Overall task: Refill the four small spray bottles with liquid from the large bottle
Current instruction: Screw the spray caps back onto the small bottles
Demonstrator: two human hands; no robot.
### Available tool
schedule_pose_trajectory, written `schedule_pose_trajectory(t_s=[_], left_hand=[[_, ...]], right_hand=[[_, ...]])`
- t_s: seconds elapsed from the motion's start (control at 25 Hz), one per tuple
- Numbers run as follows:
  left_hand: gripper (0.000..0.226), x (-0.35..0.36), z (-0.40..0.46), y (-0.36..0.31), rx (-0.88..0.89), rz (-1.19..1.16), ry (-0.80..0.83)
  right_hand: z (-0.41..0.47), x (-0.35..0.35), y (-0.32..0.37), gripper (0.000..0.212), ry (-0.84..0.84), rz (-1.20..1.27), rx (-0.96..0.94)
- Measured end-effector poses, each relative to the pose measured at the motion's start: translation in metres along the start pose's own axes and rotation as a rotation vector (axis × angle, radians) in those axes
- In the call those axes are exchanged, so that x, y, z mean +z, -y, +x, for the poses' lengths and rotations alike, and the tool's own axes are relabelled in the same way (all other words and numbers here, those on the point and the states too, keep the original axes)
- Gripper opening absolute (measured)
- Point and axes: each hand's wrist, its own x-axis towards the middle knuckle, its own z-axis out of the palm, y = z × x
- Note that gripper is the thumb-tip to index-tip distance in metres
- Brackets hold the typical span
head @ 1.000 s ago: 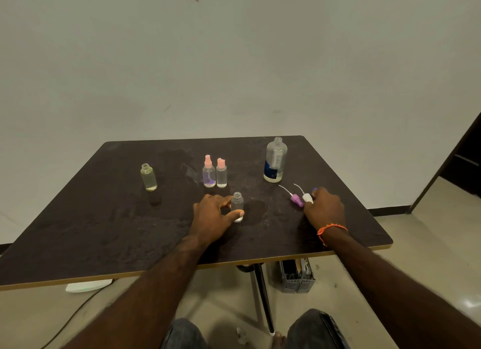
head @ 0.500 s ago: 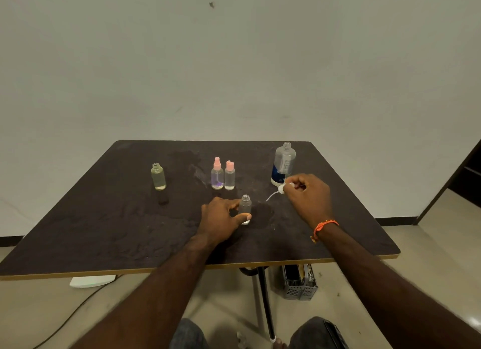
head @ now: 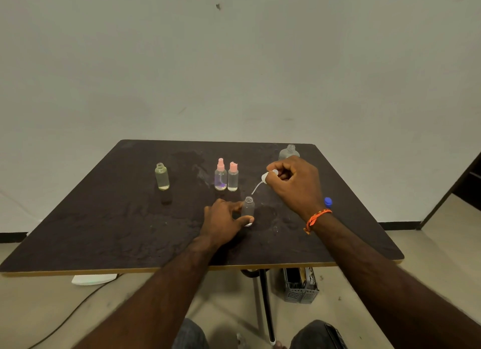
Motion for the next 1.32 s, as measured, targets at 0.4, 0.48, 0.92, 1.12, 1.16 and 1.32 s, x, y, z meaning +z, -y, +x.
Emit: schedule_pose_trajectory(t_s=[0.4, 0.48, 0.92, 1.12, 1.16, 1.32], left_hand=[[0.046, 0.002, -0.001, 0.002, 0.015, 0.020, -0.044], [0.042, 0.003, -0.002, 0.003, 0.029, 0.025, -0.048], [0.038, 0.003, -0.005, 0.003, 0.057, 0.090, -0.066], [0.024, 0.005, -0.005, 0.006, 0.039, 0.083, -0.072], [0.024, 0.006, -0.005, 0.006, 0.048, 0.091, -0.072], [0.034, 0.004, -0.006, 0.003, 0.062, 0.126, -0.069]], right_hand=[[0.000, 0.023, -0.003, 0.011, 0.296, -0.079, 0.019], [0.002, 0.028, -0.001, 0.010, 0.286, -0.083, 0.014], [0.006, 0.049, -0.015, 0.017, 0.490, -0.109, 0.233], [-0.011, 0.057, -0.021, 0.066, 0.565, -0.162, 0.291], [-0.014, 0.056, -0.022, 0.075, 0.609, -0.088, 0.274], [-0.014, 0.052, -0.022, 0.065, 0.511, 0.063, 0.232]])
